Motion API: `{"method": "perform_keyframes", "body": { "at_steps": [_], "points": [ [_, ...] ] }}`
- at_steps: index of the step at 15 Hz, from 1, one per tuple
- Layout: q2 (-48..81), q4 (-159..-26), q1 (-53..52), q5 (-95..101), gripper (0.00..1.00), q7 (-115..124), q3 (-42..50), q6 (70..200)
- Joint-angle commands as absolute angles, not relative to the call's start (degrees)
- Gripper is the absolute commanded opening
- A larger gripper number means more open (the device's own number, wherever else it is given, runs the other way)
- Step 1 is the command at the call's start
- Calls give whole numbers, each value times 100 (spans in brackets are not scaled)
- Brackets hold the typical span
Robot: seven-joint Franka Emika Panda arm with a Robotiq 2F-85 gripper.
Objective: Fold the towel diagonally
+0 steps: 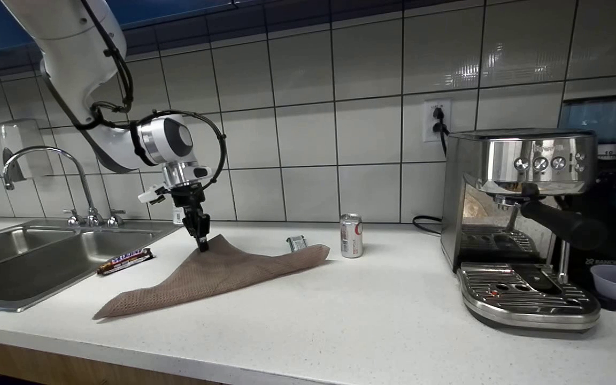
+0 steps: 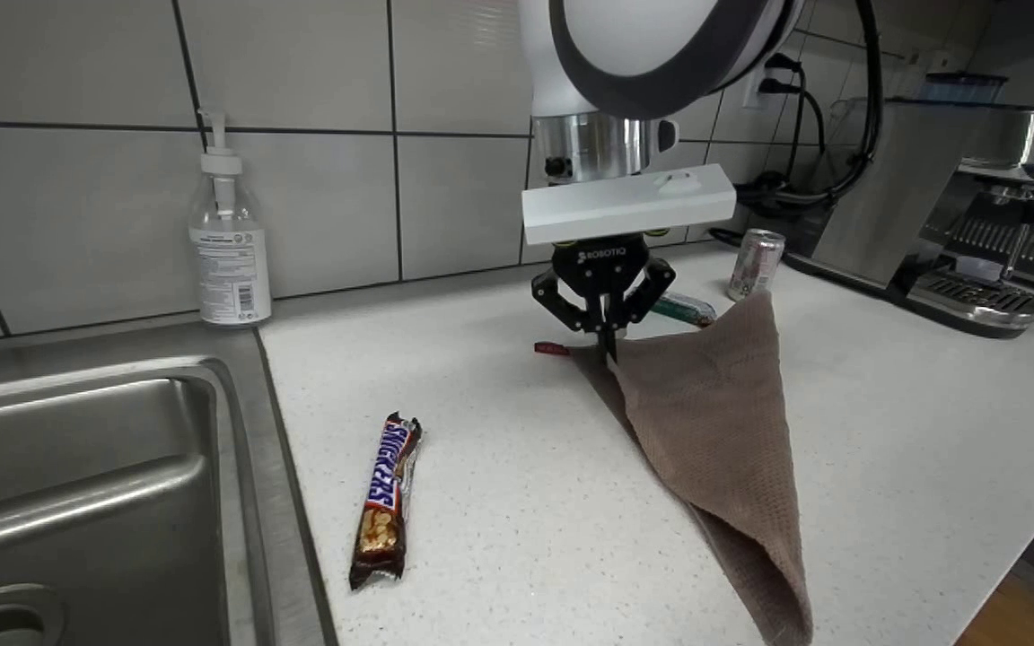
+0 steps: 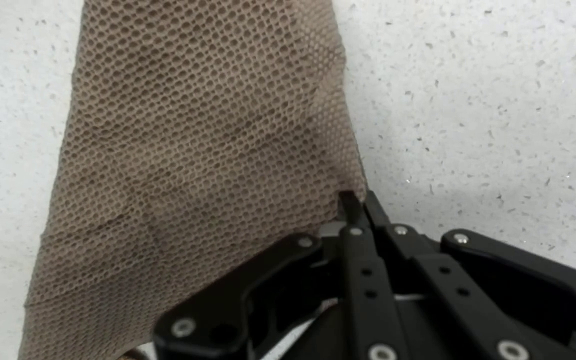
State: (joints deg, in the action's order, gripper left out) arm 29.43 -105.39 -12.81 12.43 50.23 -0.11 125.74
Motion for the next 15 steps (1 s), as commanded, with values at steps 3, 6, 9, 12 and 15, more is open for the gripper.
{"method": "perform_keyframes", "body": {
  "at_steps": [3,6,9,12,15],
  "points": [
    [3070,-10324,-1369,1146,1,5097,73,12317],
    [3096,-10335,-1368,1146,1,5091,81,12329],
    [3103,-10332,-1363,1134,29,5076,79,12296],
    [3056,-10392,-1350,1127,50,5052,74,12335],
    [2982,-10468,-1319,1098,72,4995,60,12366]
  ]
}}
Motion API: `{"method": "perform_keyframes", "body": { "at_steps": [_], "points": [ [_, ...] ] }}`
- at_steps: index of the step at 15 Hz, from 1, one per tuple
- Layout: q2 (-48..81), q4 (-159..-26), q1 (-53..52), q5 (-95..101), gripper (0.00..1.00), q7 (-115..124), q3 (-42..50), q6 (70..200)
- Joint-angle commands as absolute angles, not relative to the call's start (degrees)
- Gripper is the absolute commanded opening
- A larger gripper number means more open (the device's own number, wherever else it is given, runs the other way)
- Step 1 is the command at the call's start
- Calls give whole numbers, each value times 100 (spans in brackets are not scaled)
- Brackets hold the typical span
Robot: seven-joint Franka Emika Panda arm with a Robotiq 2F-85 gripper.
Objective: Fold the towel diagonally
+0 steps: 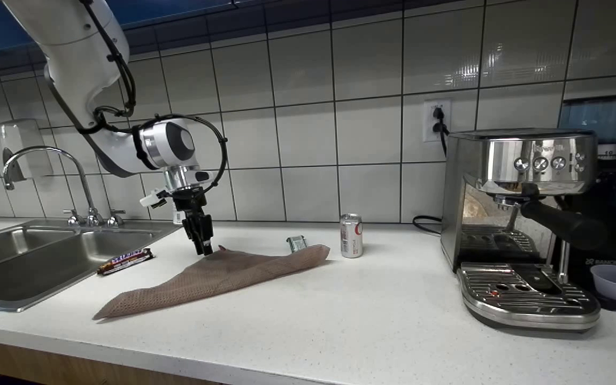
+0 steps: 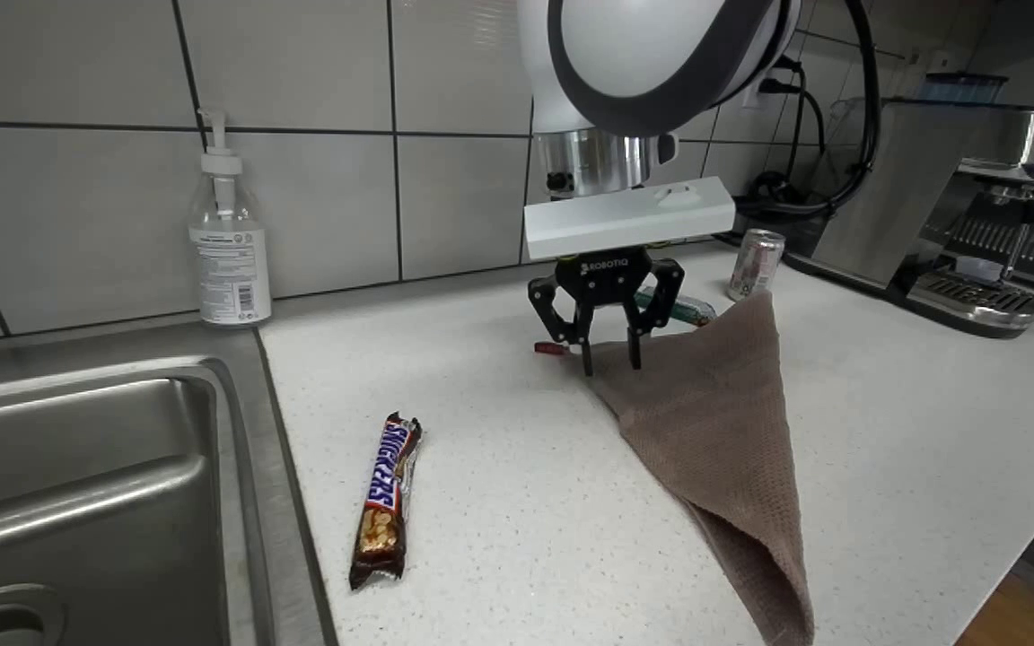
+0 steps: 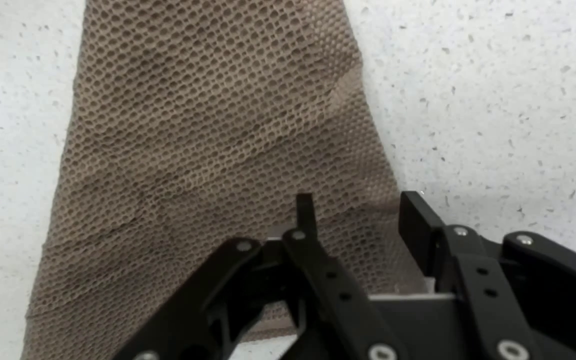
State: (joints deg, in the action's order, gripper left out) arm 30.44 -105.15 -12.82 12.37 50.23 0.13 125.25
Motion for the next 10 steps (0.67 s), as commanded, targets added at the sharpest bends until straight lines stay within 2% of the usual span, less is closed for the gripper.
{"method": "perform_keyframes", "body": {
  "at_steps": [1,3,4,10],
  "points": [
    [2945,-10509,-1310,1094,80,4973,57,12381],
    [2889,-10577,-1292,1080,95,4923,45,12403],
    [2865,-10605,-1287,1076,99,4914,43,12416],
    [2703,-10816,-1207,968,100,4780,29,12475]
  ]
}}
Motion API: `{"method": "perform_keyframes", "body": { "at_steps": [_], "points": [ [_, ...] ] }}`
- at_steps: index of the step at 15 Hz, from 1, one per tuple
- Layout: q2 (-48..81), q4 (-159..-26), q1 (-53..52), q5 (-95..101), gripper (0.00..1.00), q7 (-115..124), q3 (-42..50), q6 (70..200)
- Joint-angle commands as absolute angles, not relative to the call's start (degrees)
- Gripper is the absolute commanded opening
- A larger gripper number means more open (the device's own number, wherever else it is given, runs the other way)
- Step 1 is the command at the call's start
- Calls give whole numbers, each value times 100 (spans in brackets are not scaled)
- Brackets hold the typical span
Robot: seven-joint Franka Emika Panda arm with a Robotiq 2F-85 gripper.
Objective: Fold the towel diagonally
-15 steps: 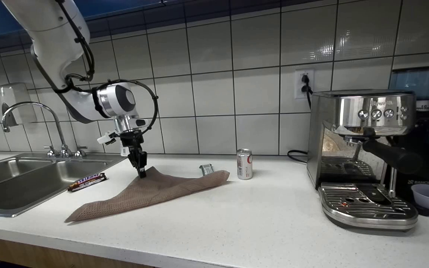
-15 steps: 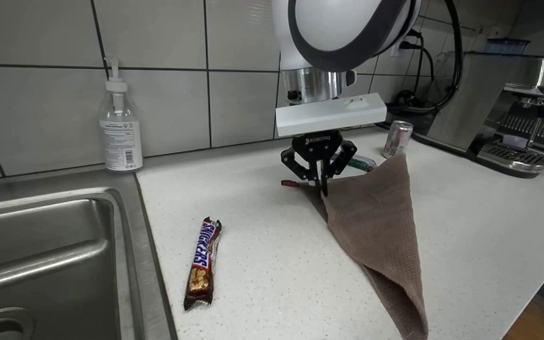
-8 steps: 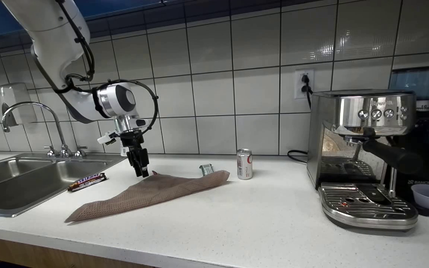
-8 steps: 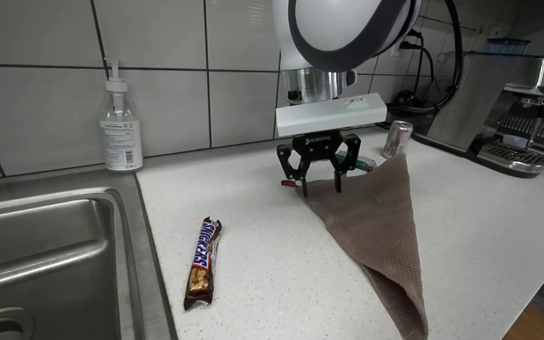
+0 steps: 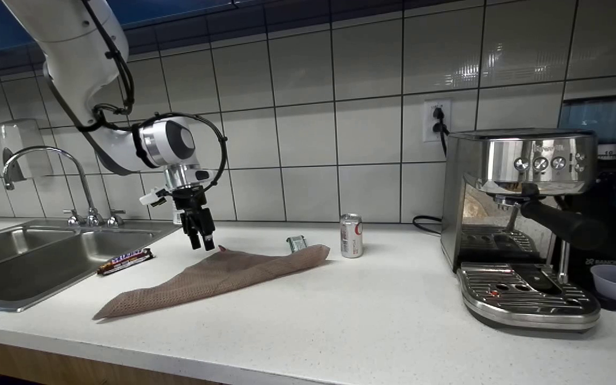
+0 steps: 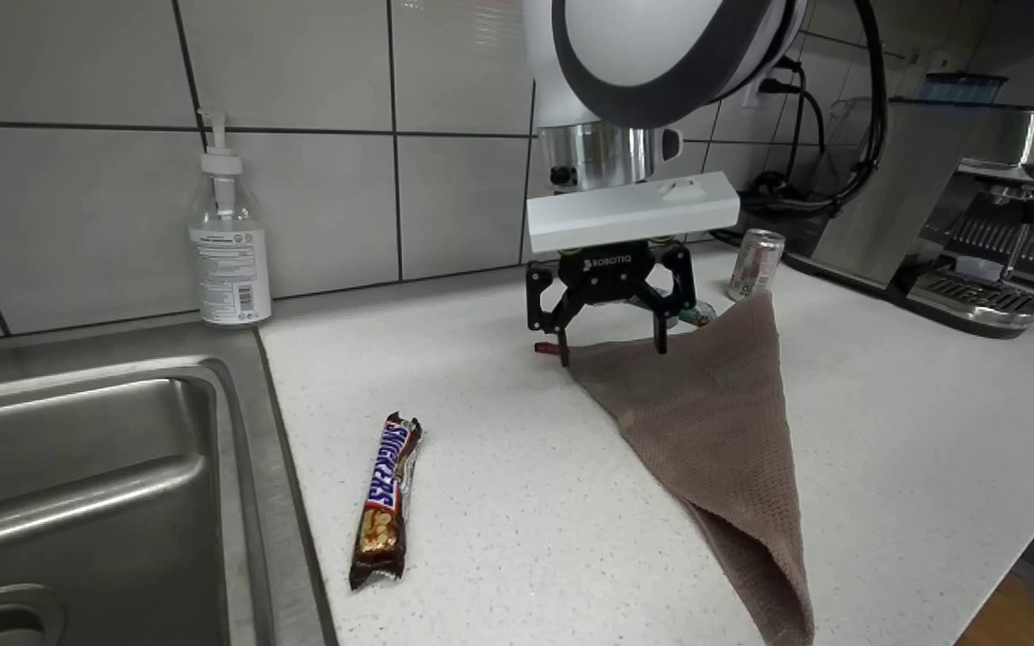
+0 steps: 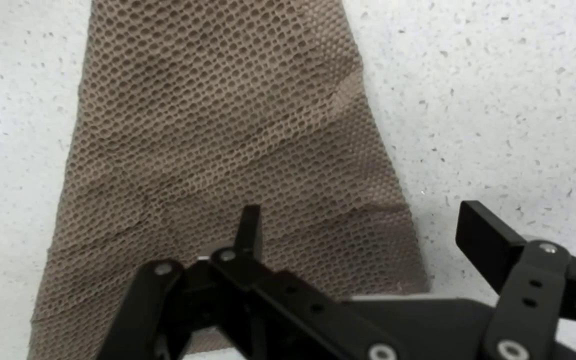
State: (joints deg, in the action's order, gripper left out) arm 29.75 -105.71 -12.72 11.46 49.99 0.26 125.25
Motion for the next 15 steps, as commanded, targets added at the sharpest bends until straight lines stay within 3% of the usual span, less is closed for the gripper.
{"method": "perform_keyframes", "body": {
  "at_steps": [1,15],
  "points": [
    [2675,-10862,-1182,931,100,4740,29,12488],
    [2254,-11476,-698,466,100,3875,169,12658]
  ]
}}
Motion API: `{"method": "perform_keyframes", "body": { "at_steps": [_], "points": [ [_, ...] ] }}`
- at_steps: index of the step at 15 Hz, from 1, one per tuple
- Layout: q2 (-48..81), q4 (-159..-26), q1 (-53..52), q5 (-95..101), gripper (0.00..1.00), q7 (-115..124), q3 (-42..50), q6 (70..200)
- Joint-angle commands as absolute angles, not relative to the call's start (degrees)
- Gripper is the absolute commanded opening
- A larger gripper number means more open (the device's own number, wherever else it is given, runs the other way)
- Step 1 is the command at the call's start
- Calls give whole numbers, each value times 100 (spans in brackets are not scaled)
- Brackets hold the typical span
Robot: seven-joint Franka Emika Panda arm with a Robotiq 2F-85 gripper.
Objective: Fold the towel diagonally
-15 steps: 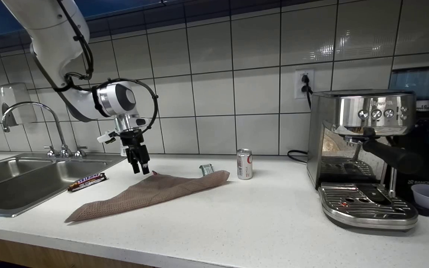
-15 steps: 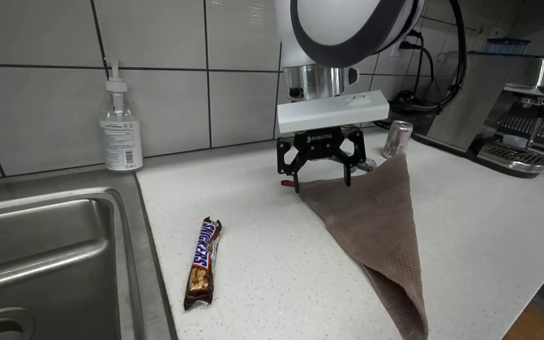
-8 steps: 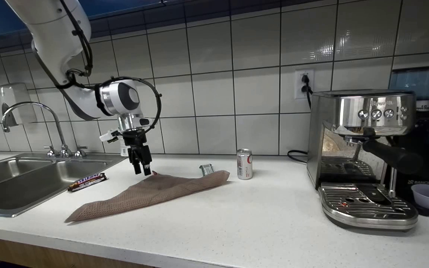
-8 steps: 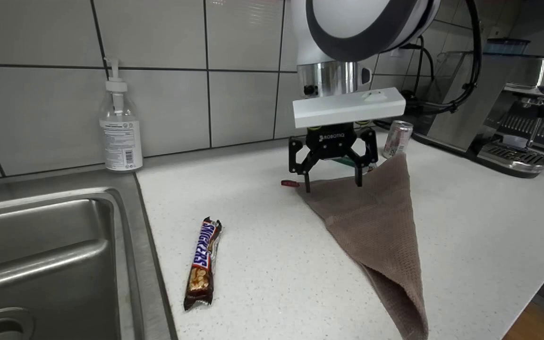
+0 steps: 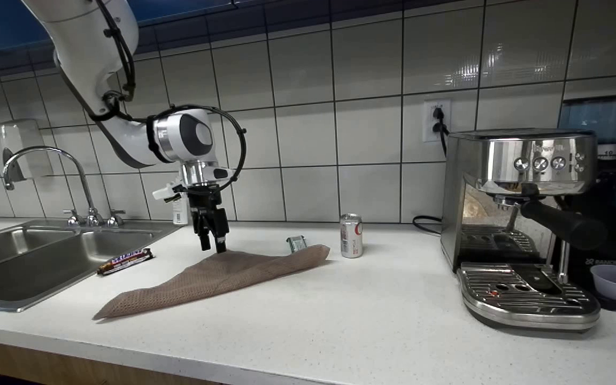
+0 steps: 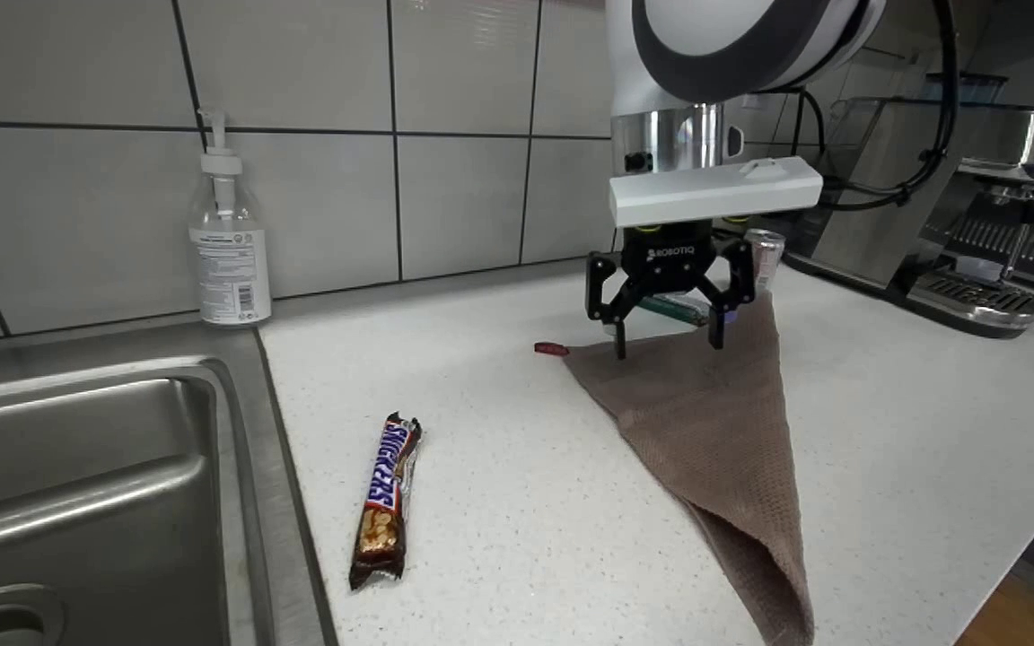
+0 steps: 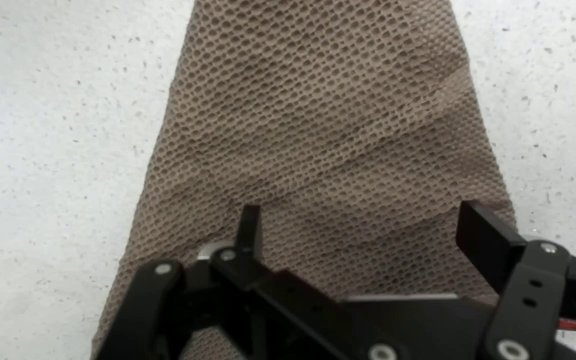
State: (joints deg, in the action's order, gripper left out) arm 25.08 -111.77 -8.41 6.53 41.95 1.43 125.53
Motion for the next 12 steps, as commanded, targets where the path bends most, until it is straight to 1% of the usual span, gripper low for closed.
{"method": "perform_keyframes", "body": {
  "at_steps": [1,12],
  "points": [
    [2247,-11521,-652,426,100,3825,191,12695],
    [2088,-11855,-319,194,100,3534,480,13037]
  ]
}}
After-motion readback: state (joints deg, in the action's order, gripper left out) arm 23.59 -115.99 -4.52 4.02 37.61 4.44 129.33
